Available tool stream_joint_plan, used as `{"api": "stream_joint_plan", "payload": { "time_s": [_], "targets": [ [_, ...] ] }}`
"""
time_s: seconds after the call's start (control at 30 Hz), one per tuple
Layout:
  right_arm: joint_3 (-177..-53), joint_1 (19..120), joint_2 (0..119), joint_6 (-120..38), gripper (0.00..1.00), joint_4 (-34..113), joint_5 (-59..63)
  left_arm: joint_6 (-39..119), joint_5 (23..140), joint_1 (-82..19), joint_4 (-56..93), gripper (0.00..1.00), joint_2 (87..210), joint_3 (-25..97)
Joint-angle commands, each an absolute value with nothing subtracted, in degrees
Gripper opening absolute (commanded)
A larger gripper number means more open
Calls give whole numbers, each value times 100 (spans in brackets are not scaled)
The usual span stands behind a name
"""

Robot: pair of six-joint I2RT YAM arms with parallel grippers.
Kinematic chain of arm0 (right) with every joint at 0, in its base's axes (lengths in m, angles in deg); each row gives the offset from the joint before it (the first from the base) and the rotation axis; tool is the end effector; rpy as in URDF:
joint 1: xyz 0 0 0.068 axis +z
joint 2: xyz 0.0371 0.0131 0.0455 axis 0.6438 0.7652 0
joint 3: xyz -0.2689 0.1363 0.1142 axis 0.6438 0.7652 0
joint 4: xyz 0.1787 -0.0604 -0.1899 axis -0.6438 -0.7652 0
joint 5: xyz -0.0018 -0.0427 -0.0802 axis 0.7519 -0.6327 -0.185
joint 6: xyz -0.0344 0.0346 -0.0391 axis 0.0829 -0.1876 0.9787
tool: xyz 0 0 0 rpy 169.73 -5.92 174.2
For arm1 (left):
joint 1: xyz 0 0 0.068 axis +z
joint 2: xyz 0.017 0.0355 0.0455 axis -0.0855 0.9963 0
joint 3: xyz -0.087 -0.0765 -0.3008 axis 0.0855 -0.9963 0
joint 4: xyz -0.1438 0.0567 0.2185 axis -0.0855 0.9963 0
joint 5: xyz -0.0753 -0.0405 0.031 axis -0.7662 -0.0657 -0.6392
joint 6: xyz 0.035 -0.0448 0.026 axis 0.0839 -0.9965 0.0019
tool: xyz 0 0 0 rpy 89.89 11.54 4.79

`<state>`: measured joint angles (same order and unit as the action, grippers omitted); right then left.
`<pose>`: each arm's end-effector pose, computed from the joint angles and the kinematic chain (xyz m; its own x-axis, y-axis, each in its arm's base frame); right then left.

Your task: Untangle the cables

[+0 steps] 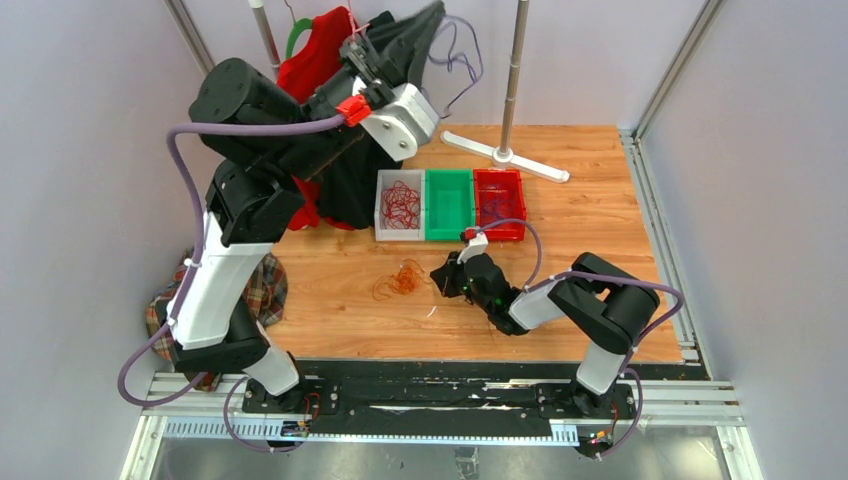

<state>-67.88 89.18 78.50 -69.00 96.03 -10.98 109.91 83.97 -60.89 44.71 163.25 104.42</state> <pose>0.2183 0.2449 0.1729 -0.5340 0.2502 -0.8076 -0.4670 0.7090 0.5284 0.1340 -0.2072 0.7136 0.8765 0.2196 -0.4284 0.2451 0.5623 0.7898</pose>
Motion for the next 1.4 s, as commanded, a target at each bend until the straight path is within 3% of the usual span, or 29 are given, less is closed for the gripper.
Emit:
{"api": "stream_joint_plan", "payload": {
  "time_s": [0.0,0.17,0.3,0.4,0.53,0.67,0.87,1.0,1.17,1.37],
  "targets": [
    [-7000,9008,7912,-6908,1,9212,-1497,11226,8613,-6150,2657,1,16412,10523],
    [-6884,9035,7694,-6784,5,9523,-1374,10880,8405,-6150,3452,0,16275,10196],
    [-6735,9036,7148,-6596,26,9494,-1259,10432,8535,-6150,3548,0,15835,8935],
    [-6481,9040,6624,-6472,52,9530,-1170,10243,8622,-6150,3376,1,15483,7862],
    [-6004,9036,5662,-6599,71,9423,-1689,9845,8854,-6150,3102,0,15404,7006],
    [-5517,9043,4580,-6297,72,9247,-2311,9220,9573,-6150,3060,0,15560,6529],
    [-5947,8864,3322,-6125,70,7054,-3417,9019,9900,-6062,2549,0,16040,6153],
    [-5834,8784,2882,-6116,69,6681,-3931,8874,9848,-5982,2432,1,16668,6361],
    [-5880,8759,2274,-6988,54,5052,-5479,8852,9989,-5953,3036,0,17728,7344],
    [-5785,8452,2095,-6992,59,4755,-5971,8774,10215,-5840,2444,0,18478,7348]
  ]
}}
